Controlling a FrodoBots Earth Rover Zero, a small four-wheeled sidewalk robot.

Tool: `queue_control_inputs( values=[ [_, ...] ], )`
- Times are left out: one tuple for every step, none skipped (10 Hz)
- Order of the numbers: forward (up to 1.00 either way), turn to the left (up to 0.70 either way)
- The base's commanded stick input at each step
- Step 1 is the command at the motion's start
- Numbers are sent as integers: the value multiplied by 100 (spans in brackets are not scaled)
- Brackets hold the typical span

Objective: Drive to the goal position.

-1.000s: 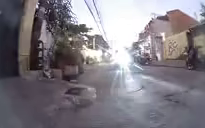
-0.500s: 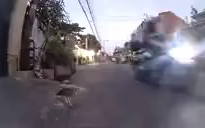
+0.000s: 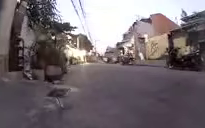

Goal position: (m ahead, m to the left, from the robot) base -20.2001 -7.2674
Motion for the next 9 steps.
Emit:
queue_control_inputs(
  values=[
    [0, -100],
    [0, -100],
    [0, -100],
    [0, -100],
    [0, -100],
    [0, -100],
    [0, -100],
    [0, -100],
    [0, -100]
  ],
)
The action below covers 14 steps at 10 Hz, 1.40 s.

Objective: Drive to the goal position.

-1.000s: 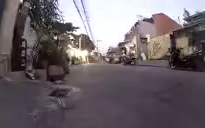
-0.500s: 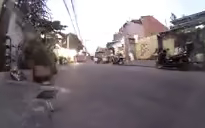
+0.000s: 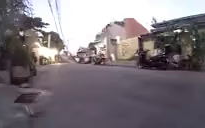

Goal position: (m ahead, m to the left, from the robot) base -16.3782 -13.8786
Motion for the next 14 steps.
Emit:
queue_control_inputs(
  values=[
    [0, -100],
    [0, -100],
    [0, -100],
    [0, -100],
    [0, -100],
    [0, -100],
    [0, -100],
    [0, -100],
    [0, -100],
    [0, -100],
    [0, -100],
    [0, -100],
    [0, -100],
    [0, -100]
  ],
)
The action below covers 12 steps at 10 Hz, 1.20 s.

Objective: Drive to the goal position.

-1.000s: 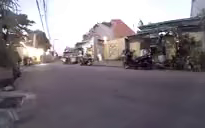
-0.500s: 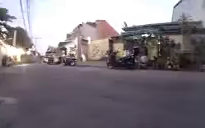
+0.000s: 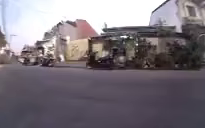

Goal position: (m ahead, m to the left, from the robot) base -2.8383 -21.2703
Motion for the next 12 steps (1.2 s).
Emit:
queue_control_inputs(
  values=[
    [0, -100],
    [0, -100],
    [0, -100],
    [0, -100],
    [0, -100],
    [0, -100],
    [0, -100],
    [0, -100],
    [0, -100],
    [0, -100],
    [0, -100],
    [0, -100]
  ],
)
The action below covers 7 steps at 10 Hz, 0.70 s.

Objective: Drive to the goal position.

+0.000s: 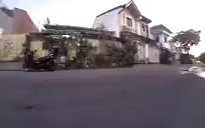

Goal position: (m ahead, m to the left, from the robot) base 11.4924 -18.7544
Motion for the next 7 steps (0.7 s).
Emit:
queue_control_inputs(
  values=[
    [0, -100],
    [0, -100],
    [0, -93],
    [0, -51],
    [0, 0],
    [0, 0],
    [0, 0]
  ],
)
